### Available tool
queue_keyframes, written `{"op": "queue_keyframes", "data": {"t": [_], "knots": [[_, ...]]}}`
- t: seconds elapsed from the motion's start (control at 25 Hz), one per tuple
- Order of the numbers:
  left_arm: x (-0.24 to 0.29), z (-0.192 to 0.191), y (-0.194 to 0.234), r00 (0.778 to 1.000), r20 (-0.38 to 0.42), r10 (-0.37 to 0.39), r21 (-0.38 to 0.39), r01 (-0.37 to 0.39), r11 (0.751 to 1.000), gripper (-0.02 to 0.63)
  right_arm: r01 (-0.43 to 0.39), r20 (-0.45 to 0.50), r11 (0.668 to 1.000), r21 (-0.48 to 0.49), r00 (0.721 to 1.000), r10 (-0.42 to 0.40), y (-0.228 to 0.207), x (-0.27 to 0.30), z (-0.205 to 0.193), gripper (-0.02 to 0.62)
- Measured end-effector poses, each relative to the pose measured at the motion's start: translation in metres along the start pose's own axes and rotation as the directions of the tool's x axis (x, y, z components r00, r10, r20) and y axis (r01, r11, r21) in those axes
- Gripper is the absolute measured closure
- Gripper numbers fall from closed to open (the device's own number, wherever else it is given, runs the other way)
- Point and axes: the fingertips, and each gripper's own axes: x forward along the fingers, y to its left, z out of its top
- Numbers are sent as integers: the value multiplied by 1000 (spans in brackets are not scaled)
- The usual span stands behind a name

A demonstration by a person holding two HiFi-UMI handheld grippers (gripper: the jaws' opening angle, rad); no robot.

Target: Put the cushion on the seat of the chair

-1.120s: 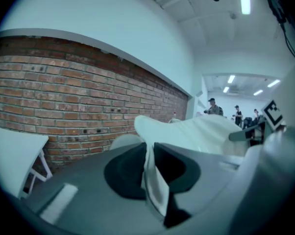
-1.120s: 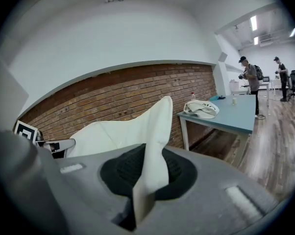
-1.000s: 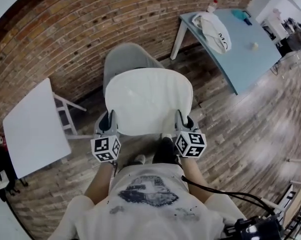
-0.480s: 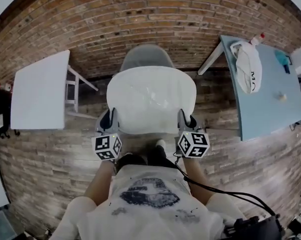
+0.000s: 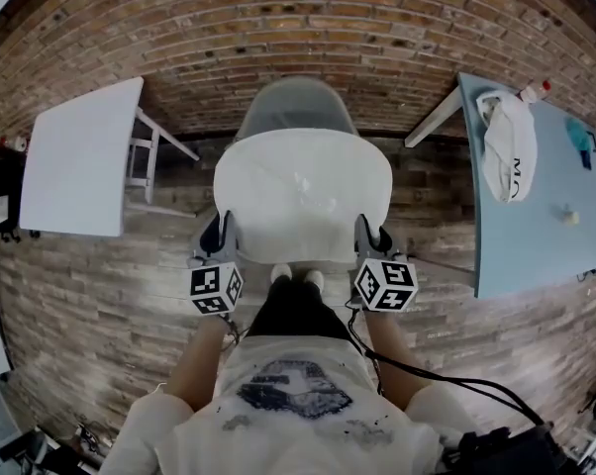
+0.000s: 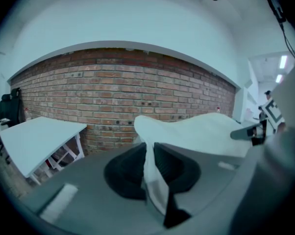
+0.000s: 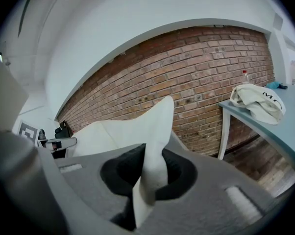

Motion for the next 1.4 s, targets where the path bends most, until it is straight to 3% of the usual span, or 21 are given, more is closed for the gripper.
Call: {"op": "queue_keyframes", "data": {"t": [0.68, 1.4], "knots": [[76, -81, 30, 997, -82, -12, -42, 9, 999, 565, 31, -81, 999, -23, 996, -33, -24, 72, -55, 555], [172, -245, 64, 978, -209, 4, -60, -17, 998, 565, 56, -214, 998, 4, 975, -54, -75, 192, -211, 554]]}}
